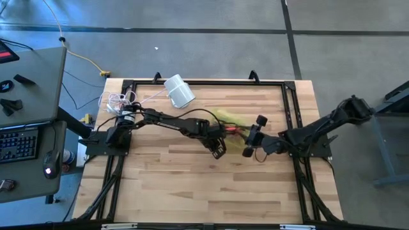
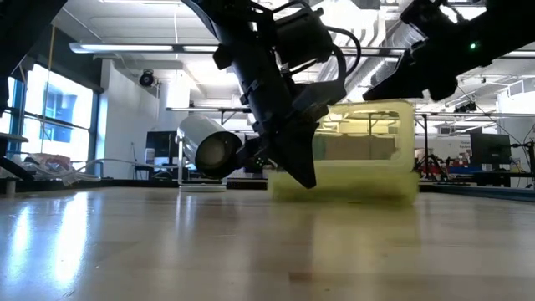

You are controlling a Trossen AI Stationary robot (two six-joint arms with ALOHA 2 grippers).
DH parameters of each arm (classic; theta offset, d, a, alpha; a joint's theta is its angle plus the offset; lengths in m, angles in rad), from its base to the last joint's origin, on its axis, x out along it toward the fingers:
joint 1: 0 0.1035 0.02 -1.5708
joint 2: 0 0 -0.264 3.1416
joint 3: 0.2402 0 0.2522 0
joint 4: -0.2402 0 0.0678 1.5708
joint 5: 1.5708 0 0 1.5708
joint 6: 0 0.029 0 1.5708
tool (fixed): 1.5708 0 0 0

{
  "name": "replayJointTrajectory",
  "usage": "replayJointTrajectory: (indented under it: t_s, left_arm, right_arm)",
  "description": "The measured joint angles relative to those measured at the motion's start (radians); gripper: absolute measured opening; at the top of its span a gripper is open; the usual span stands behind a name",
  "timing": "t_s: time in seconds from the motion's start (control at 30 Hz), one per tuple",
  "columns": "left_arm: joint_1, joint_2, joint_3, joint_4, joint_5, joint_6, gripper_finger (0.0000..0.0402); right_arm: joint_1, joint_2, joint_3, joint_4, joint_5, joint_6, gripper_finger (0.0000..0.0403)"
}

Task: Pick & place school supplies into a supply box
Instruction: Close the supply box

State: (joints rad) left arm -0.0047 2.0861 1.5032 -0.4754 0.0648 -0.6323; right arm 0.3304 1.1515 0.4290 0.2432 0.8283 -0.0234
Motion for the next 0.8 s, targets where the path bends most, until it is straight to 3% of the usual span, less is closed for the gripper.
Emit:
replayJointTrajectory:
  t_s: [0.43, 0.5, 0.67, 0.73, 0.8]
  left_arm:
    - [-0.017, 0.000, 0.000, 0.012, -0.029, -0.001, 0.0044]
    - [-0.017, 0.000, 0.000, 0.012, -0.058, -0.001, 0.0044]
    - [-0.014, -0.038, 0.000, 0.010, -0.081, 0.024, 0.0044]
    - [-0.014, -0.066, 0.000, -0.004, -0.104, 0.042, 0.0044]
    - [-0.014, -0.097, 0.000, -0.015, -0.112, 0.072, 0.0044]
  right_arm:
    - [0.114, -0.002, 0.002, 0.080, 0.012, 0.099, 0.0118]
    - [0.138, -0.002, 0.002, 0.070, 0.117, 0.070, 0.0117]
    - [0.141, -0.009, 0.002, 0.063, 0.548, -0.035, 0.0093]
    - [0.106, -0.021, -0.001, 0.012, 0.529, 0.066, 0.0071]
    - [0.052, -0.029, -0.001, -0.083, 0.373, 0.237, 0.0035]
